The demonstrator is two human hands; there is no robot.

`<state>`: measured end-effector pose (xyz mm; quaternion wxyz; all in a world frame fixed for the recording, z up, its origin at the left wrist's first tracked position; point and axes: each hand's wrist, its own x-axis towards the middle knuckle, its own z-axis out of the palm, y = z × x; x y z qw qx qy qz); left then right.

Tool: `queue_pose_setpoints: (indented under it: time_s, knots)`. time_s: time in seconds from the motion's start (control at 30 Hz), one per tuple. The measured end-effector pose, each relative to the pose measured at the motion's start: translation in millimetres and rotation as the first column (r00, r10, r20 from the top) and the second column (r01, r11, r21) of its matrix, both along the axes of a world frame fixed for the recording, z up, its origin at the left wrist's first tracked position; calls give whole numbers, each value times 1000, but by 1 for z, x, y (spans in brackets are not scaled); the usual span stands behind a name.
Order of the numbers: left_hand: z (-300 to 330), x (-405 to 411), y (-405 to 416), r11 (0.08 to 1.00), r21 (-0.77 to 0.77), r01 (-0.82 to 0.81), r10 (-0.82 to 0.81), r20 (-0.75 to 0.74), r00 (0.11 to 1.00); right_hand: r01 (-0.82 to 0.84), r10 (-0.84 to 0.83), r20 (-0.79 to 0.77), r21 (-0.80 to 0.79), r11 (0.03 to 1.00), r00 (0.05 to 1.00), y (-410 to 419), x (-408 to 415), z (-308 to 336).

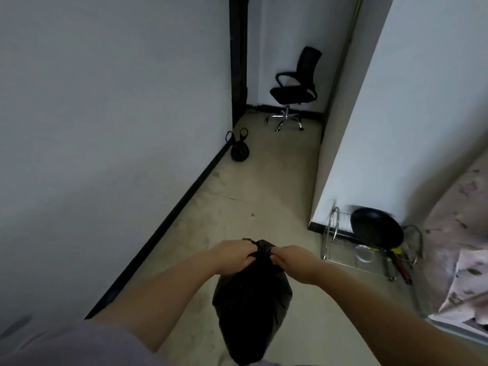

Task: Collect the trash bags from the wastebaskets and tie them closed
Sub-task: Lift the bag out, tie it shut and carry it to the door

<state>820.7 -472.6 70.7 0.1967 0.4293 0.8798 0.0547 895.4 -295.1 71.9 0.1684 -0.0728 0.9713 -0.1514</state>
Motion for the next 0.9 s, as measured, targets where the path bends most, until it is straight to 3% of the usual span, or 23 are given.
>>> queue_pose_setpoints:
  time_s: [0.33,0.67,0.9]
  knots:
    - [5,-240,101,997,-43,68,-70,-39,997,31,-31,3,-7,999,999,94,-223,6]
    - [-4,-442,231,997,62,-49,47,28,998,-66,66,1,27,997,998,231,-437,13]
    - [-19,-567,272,993,49,-107,102,95,990,-108,106,47,22,994,993,278,-575,0]
